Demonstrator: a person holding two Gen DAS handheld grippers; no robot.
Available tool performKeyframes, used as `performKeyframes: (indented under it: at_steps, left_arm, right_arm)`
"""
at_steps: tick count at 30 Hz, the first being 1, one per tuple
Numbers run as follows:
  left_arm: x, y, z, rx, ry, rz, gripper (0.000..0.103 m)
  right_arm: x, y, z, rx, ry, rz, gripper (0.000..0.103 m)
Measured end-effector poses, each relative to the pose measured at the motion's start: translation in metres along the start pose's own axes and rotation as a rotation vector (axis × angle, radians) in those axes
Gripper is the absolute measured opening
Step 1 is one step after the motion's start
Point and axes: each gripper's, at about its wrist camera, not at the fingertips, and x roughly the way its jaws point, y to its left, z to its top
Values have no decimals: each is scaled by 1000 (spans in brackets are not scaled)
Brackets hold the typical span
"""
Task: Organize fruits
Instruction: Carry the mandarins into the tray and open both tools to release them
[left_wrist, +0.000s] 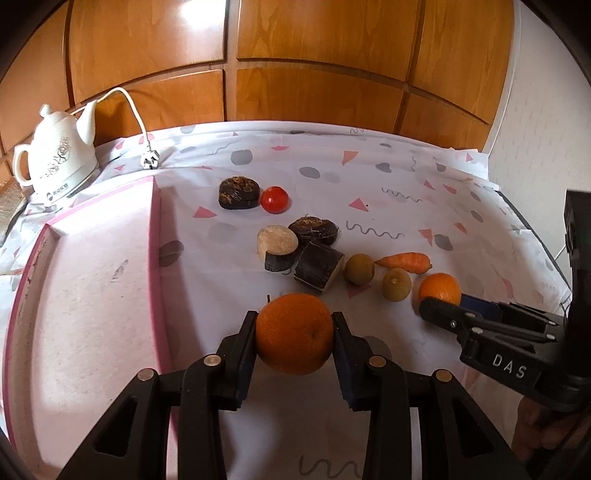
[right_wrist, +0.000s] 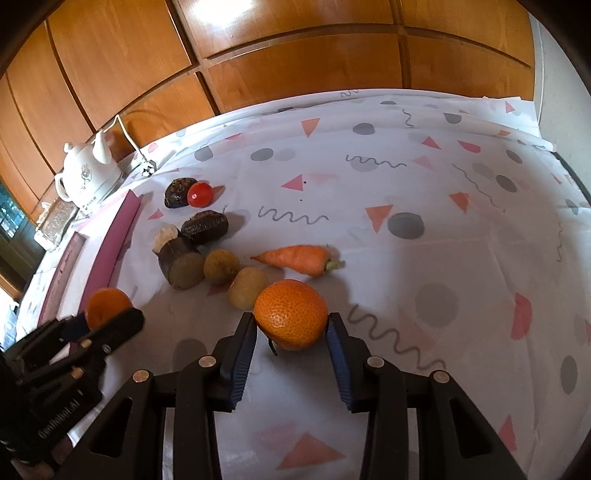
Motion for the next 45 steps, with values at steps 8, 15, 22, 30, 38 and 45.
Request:
performKeyframes:
  at_steps: [8,15,22,30,38,45]
  left_arm:
    - [-29,13,3,-35,-63,35,38]
    - [-42,35,4,-102,-85,84,38]
    - [-49,56,1,-157,-94,129,39]
    - [-53,76,-5,-208,-93,174,39]
    - [-56,103,-14,-265,-93,236,39]
    - [-59,141,-21,-336,-92,321,39]
  right_arm:
    - [-10,10,-8,-51,-15,-23,39]
    - [-17,28,-8,-112,-32,-9,39]
    - [-22,54,-4,-174,-47,32,39]
    - [-25,88,-3,-251,-47,98,39]
    - [-20,132,-1,-335,-41,172,39]
    - [-15,166,6,-400,-30,226,39]
